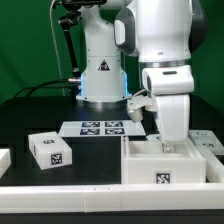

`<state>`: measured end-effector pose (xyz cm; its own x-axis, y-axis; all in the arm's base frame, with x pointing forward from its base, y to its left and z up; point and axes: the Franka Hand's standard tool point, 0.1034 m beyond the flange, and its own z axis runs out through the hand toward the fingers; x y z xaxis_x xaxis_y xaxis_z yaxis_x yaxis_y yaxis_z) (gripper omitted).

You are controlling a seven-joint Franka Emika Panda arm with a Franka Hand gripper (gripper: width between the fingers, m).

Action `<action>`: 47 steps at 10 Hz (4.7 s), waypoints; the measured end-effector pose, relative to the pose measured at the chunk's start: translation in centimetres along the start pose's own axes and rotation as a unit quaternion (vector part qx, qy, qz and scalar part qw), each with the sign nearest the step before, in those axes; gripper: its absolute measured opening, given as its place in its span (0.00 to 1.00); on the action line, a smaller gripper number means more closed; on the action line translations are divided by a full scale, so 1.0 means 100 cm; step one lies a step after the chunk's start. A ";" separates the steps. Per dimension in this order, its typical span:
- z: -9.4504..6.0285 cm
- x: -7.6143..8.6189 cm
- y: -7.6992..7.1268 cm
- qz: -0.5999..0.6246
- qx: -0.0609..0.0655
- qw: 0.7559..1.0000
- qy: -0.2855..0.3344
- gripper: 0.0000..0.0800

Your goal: Assemble cabinet

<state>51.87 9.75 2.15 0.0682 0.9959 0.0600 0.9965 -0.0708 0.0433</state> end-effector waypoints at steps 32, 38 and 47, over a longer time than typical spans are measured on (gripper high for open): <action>-0.007 0.094 -0.095 0.077 -0.011 0.996 0.031 1.00; 0.007 0.095 -0.103 0.077 0.000 0.997 0.031 0.94; 0.013 0.092 -0.106 0.080 0.005 0.996 0.030 0.09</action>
Offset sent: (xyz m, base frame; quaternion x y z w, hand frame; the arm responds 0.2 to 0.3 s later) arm 0.0148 0.0219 -0.0054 0.0091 -0.0100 -0.0503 0.9986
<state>42.03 19.76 0.98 0.2233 0.9667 0.1250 0.9736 -0.2273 0.0190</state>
